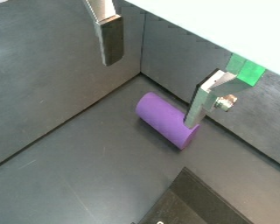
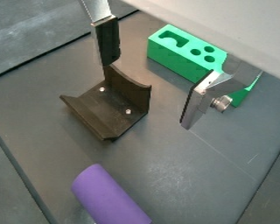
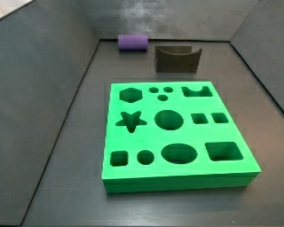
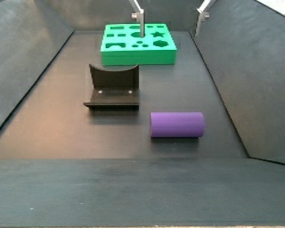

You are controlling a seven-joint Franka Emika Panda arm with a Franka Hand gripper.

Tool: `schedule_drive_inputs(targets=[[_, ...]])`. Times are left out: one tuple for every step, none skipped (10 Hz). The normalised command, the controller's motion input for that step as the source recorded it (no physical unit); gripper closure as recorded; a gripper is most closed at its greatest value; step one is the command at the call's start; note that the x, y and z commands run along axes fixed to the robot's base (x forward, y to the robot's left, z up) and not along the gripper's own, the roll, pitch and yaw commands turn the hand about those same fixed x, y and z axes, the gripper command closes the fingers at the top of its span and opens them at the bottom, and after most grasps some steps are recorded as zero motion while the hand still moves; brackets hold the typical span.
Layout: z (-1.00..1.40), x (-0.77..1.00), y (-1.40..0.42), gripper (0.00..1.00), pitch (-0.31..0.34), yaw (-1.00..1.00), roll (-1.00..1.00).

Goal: Pick up the round object. Move up. Place the round object on the fixture. Regrasp the round object. Move to above the board. Insert the round object.
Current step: Pick up the round object.

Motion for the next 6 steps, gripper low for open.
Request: schedule_drive_inputs(targets=[[0.0,-0.16,0.0,0.0,-0.08,0.0,0.0],[-0.29,-0.19,0.18,0.0,-0.07,-0.3,0.0],[-0.35,0.0,0.23,0.0,0.0,-0.76,0.02],[-0.32,0.05,0.25,0.0,0.009,-0.72,0.07],[-0.31,0.1,0.16,0.0,0.016,-0.85,0.04],[-0.26,0.03,0.1,0.0,0.01,-0.92,0.01]])
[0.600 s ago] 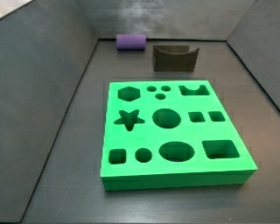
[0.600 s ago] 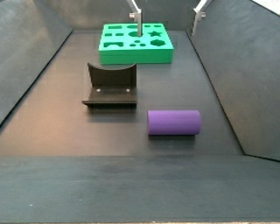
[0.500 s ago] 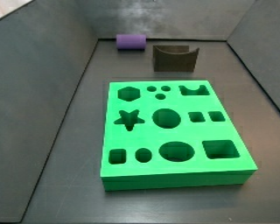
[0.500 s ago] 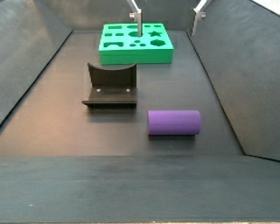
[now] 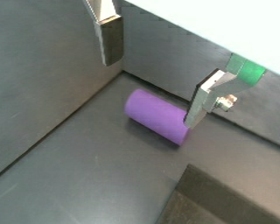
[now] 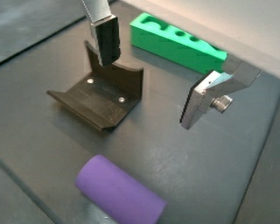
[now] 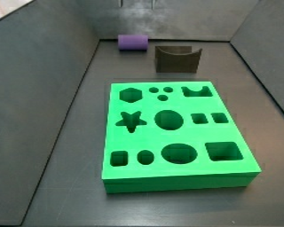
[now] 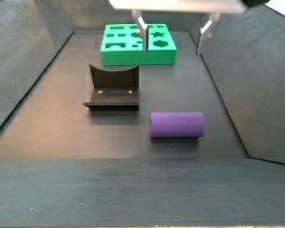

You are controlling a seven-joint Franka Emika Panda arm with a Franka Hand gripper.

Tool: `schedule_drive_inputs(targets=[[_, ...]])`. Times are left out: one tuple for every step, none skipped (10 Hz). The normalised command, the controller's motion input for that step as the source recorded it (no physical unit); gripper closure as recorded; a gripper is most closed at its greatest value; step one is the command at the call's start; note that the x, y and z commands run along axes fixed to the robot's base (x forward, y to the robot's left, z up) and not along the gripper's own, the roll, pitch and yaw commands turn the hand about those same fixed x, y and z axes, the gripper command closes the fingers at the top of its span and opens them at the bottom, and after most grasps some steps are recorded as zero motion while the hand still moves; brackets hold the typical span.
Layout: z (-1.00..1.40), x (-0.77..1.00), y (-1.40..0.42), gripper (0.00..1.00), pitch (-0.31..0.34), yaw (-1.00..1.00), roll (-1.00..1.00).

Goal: Pick up the round object. Move up. Place the round object on the fixture. Regrasp the round object. Move to above the board. Insert the round object.
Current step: Pick up the round object.

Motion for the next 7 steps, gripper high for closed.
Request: schedule_drive_inputs(targets=[[-0.38,-0.05,0.0,0.0,0.05,-1.0,0.03],[-0.28,0.0,0.0,0.0,-0.029,-1.0,0.0],[0.0,-0.05,0.2,0.0,0.0,0.0,-0.05],[-0.14,0.24,0.34,0.0,0.027,-0.58,-0.06],[-0.19,0.11,0.07,0.0,0.0,-0.94,0.0],[-0.21,0.05,0.01,0.0,0.0,-1.0,0.0],[-0.21,0.01,0.0,0.0,0.0,-1.0,0.0]])
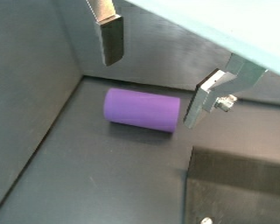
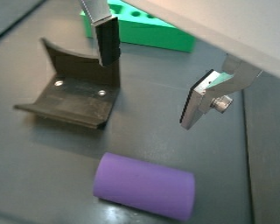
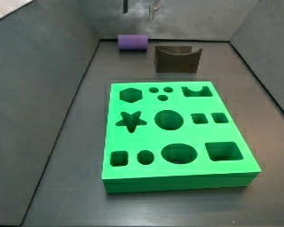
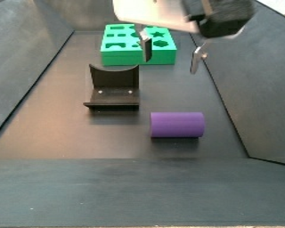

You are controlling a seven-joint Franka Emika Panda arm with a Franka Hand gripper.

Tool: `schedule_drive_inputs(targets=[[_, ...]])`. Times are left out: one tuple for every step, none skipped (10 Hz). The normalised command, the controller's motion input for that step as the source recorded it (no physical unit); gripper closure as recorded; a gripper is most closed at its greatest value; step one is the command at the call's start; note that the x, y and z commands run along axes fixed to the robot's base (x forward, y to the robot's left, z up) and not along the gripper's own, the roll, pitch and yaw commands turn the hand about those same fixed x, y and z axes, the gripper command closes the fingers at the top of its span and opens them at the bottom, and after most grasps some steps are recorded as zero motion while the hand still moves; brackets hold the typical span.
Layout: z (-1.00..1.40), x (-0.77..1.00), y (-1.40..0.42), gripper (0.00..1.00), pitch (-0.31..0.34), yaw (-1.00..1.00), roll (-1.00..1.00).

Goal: Pick up the round object. Move up. Place the round object on the fixture. Regrasp the round object. Move to above the board. Insert the round object.
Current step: Pick up the round object.

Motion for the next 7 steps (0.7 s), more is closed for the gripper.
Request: schedule_drive_inputs(targets=[[-0.21,0.0,0.0,0.0,-0.003,-1.0,0.0],[-0.2,0.0,0.0,0.0,-0.013,-1.0,0.0],[-0.2,0.0,0.0,0.0,-0.013,-1.0,0.0],[-0.21,0.0,0.0,0.0,-0.01,-1.0,0.0],[-0.25,-0.05,0.01,0.0,-0.033,-0.96,0.0],[-0.01,0.0,0.07,0.0,0.0,-0.48,0.0],[-0.23,0.0,0.0,0.0,0.0,-0.15,0.01]])
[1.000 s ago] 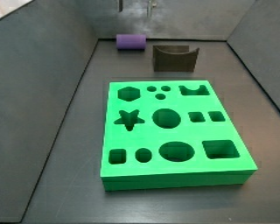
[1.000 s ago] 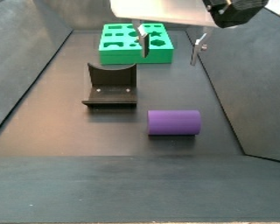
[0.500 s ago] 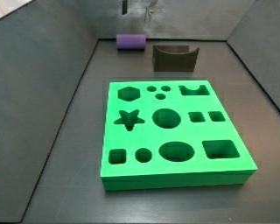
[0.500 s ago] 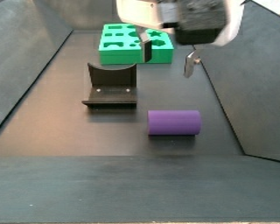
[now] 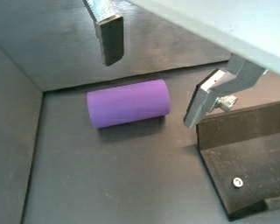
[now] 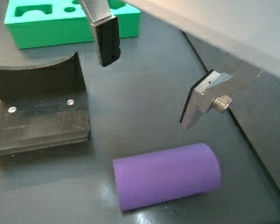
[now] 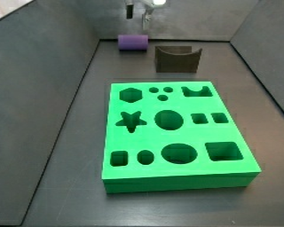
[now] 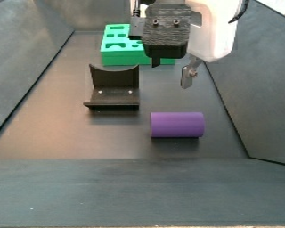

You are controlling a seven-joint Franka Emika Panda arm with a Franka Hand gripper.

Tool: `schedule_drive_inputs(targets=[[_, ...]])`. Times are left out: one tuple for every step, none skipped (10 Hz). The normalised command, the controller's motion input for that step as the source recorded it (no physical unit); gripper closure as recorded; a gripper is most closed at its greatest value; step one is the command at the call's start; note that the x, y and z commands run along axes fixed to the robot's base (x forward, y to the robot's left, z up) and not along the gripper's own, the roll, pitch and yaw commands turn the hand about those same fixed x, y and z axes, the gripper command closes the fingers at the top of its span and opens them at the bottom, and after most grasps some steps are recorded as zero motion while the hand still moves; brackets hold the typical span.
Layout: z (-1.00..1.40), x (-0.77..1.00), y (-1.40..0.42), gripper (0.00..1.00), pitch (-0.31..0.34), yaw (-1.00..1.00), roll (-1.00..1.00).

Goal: Pick up the round object. Move up. Place the round object on the fixture. Regrasp the round object. Move to above the board. Insert the round object.
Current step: Pick up the round object.

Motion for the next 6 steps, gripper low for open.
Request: schedule_drive_inputs(targets=[[-0.53,-0.09,0.35,0.0,-0.029,-0.64,0.0],[-0.71,-0.05,0.37,0.0,0.0,-0.65,0.0],[-0.82,-0.02,0.4,0.0,0.0,-0.59,0.07],[-0.9,-0.09,0.39,0.0,0.0,-0.58,0.1],[-0.93,-0.11,0.29,0.0,-0.034,-0.72,0.06],[-0.92,-0.15,0.2,0.0,-0.074,-0.82,0.02]])
